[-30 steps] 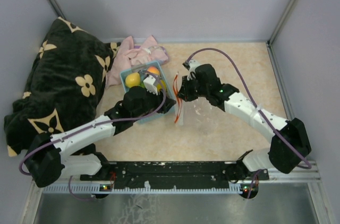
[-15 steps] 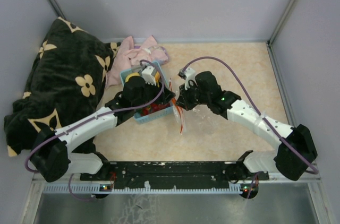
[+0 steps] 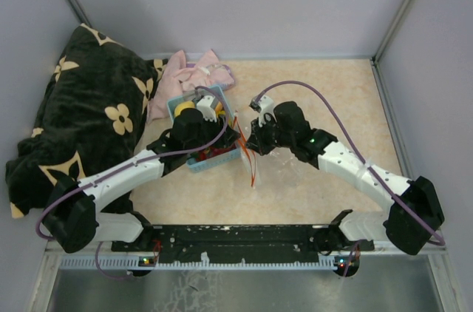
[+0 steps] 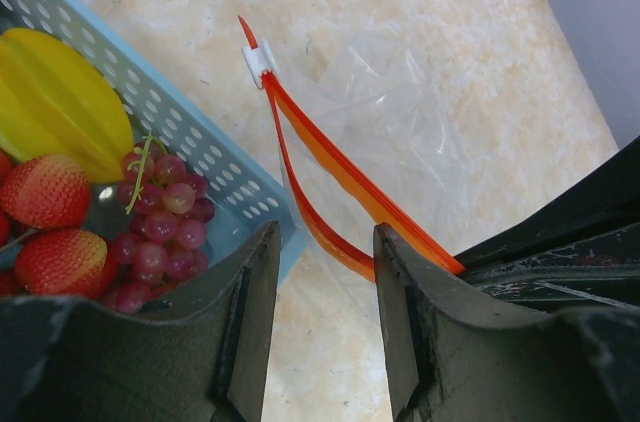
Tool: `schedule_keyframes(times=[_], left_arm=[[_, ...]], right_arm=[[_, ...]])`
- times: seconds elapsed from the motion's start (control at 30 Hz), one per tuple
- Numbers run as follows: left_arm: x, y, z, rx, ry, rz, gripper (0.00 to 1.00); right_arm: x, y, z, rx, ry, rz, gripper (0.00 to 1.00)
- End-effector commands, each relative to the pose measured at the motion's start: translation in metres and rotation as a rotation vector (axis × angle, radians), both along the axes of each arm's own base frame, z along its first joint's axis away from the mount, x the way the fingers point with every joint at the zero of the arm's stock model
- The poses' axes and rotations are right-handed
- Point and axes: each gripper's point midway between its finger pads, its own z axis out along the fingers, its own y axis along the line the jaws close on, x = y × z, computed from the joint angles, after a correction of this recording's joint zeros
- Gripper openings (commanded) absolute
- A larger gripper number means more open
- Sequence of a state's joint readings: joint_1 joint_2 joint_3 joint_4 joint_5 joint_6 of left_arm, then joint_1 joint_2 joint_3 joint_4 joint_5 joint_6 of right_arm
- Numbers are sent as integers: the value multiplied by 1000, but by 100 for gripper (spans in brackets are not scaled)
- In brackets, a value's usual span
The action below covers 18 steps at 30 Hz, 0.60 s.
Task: Place the food in the zip-top bag and seal the zipper
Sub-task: Open the zipper of the food storage bag.
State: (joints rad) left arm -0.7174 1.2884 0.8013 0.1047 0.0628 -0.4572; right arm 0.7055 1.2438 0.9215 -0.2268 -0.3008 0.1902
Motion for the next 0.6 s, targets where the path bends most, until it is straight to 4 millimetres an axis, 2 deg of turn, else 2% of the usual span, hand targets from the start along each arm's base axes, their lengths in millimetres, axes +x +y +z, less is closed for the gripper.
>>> schedule_keyframes(times=[0.0, 0.37, 0.57], left_arm=[[1, 4, 1, -3, 0, 13, 48], [1, -3, -4, -23, 44, -29, 46], [2, -7, -17, -3, 93, -44, 46]], right_arm=[[0, 7, 22, 56, -75, 26, 0], [-3, 3, 10, 3, -78, 31, 0], [-3, 4, 8, -30, -106, 22, 0]])
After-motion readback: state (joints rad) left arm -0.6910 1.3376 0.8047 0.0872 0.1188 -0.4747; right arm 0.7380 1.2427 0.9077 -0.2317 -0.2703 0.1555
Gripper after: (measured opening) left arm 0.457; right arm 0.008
